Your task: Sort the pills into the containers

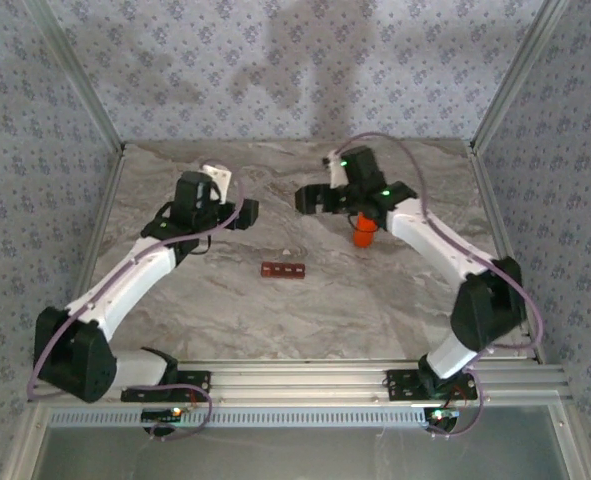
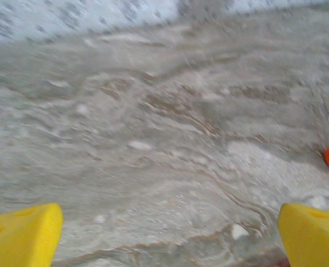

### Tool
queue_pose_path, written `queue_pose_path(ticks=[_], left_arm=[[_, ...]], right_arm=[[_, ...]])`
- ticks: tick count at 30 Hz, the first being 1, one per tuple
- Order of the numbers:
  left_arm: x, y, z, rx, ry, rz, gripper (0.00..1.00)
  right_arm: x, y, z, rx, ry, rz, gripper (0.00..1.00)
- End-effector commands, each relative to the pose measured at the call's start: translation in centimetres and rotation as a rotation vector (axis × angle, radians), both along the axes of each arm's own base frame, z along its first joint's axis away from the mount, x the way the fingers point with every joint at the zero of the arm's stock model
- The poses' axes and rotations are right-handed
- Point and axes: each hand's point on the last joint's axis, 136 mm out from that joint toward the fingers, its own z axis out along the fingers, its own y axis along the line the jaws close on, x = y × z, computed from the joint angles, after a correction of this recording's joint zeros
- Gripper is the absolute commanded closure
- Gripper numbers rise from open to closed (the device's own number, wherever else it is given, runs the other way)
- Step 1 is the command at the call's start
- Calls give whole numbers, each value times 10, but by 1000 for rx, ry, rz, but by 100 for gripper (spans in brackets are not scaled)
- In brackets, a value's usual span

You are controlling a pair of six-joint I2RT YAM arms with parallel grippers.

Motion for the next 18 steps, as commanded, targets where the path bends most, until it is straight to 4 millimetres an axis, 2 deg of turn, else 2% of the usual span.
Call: queue_pose_path(ticks=[1, 4, 6, 7, 8, 10, 14, 18], left_arm=[[9, 33, 45, -1, -221, 99, 2], [10, 57, 59, 55, -376, 142, 2], [12, 74, 55, 140, -430, 199, 2], [14, 82, 48, 170, -430, 218, 2], [16, 89, 37, 176, -410, 226, 2], [16, 97, 16, 165, -383, 200, 2], [12, 125, -19, 168, -363, 276, 2], [5, 144, -58, 164, -288, 321, 2]], right_arm=[[10, -60, 33, -38, -97, -161, 0], [20, -127, 42, -83, -163, -369, 1], [24, -170, 42, -111, -189, -497, 0], [26, -191, 41, -131, -215, -575, 0], [24, -213, 30, -162, -217, -648, 1], [22, -249, 20, -206, -240, -772, 0], [11, -300, -12, -311, -229, -909, 0], [-3, -332, -45, -353, -200, -980, 1]])
